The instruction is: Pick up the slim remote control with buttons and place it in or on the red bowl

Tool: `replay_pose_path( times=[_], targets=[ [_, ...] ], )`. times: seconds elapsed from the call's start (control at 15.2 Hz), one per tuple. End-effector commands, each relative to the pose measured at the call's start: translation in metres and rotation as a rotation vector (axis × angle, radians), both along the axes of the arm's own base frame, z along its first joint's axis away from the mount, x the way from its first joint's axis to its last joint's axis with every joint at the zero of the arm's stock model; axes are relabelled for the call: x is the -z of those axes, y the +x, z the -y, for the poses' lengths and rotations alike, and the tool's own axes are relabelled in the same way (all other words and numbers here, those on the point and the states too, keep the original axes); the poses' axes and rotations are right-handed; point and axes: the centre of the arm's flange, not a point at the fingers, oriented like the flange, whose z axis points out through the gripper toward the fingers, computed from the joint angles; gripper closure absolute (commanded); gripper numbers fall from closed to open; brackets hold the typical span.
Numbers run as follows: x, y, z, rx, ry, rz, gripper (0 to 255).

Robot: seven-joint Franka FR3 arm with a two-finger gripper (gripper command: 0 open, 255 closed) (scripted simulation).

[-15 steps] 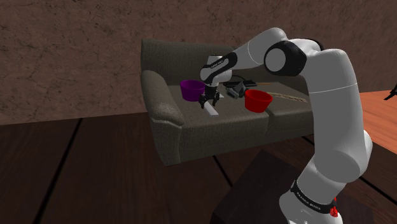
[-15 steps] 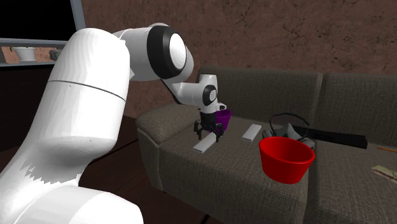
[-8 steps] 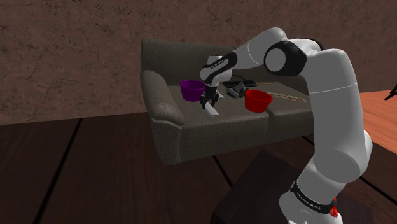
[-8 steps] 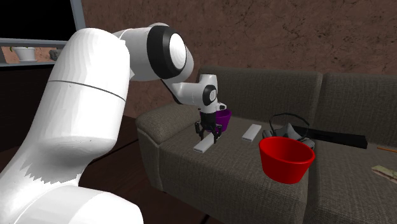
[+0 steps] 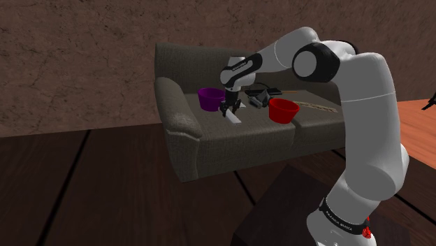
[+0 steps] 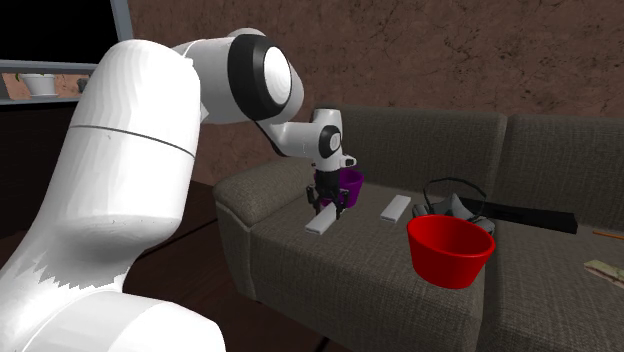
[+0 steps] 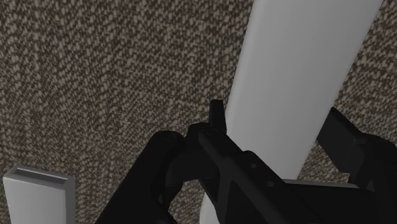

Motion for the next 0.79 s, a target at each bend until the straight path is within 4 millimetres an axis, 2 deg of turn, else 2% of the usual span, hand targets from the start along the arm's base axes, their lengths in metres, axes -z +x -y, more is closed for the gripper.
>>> replay_pose_path(
  times=[0.0, 0.73],
  targets=[
    [-0.01, -0.001, 0.0, 0.0, 0.0, 0.0, 255],
    [-0.068, -0.001, 0.0, 0.0, 0.0, 0.0, 255]
  ],
)
